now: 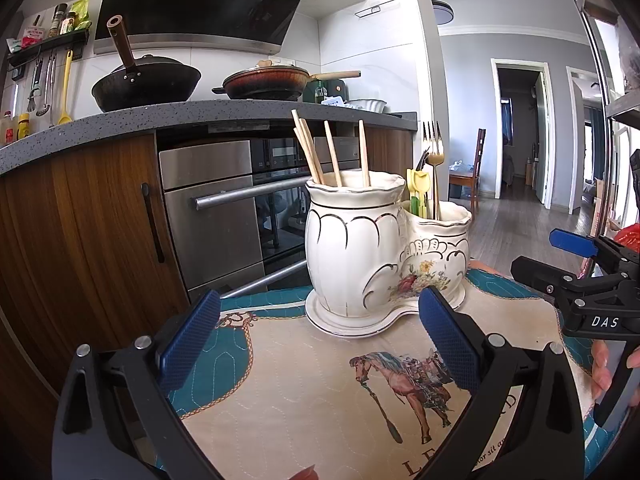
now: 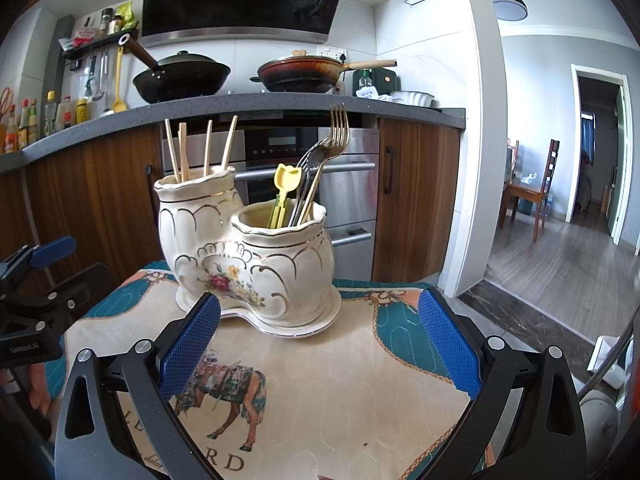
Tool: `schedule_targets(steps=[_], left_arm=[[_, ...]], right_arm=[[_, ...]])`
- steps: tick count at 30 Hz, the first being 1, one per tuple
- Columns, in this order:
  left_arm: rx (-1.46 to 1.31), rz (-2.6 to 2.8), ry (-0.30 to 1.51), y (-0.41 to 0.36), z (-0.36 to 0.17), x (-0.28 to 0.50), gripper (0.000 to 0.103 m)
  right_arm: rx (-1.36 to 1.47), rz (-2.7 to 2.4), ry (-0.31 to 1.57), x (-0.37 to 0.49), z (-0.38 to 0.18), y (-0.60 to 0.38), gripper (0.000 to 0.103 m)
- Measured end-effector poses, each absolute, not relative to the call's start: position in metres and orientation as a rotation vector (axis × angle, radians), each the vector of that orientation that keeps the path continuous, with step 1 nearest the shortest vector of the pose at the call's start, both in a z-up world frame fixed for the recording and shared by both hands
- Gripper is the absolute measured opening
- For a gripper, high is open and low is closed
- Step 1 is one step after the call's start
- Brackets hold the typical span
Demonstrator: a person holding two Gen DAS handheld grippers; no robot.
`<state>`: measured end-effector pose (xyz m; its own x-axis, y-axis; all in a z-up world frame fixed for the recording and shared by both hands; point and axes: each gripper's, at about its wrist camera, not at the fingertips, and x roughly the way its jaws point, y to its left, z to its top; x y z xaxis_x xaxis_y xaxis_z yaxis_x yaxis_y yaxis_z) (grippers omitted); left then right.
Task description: Organize utensils
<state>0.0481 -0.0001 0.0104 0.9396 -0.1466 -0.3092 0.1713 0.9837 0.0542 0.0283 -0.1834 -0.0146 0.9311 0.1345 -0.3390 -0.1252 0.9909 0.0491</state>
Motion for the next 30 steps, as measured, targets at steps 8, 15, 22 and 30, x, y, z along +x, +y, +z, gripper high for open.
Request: schedule_targets(steps=[8,15,22,30], left_arm=[[0.081,-0.163,0.309,-0.0005,0.0106,0.0481,0.098],[0.081,-0.162,0.310,-0.0006,0.0106,0.0481,0.098],[0.080,-0.162,0.310,-0.0003,0.0105,0.0482,0.098],[0.081,-0.162,0.308,0.0002,0.0107,0.0483,0.098]], right_arm=[[0.026,0.132,0.356,0.0292,-0.0145,-0.1835,0.098],[0.028,0.132,0.355,0.0292,-0.0144,-0.1836,0.098],[0.026,0.132,0.355,0.0288,-0.0144,-0.1841,0.098],[0.027,0.132,0.356,0.0293,-0.0141,-0.1837,0.098]])
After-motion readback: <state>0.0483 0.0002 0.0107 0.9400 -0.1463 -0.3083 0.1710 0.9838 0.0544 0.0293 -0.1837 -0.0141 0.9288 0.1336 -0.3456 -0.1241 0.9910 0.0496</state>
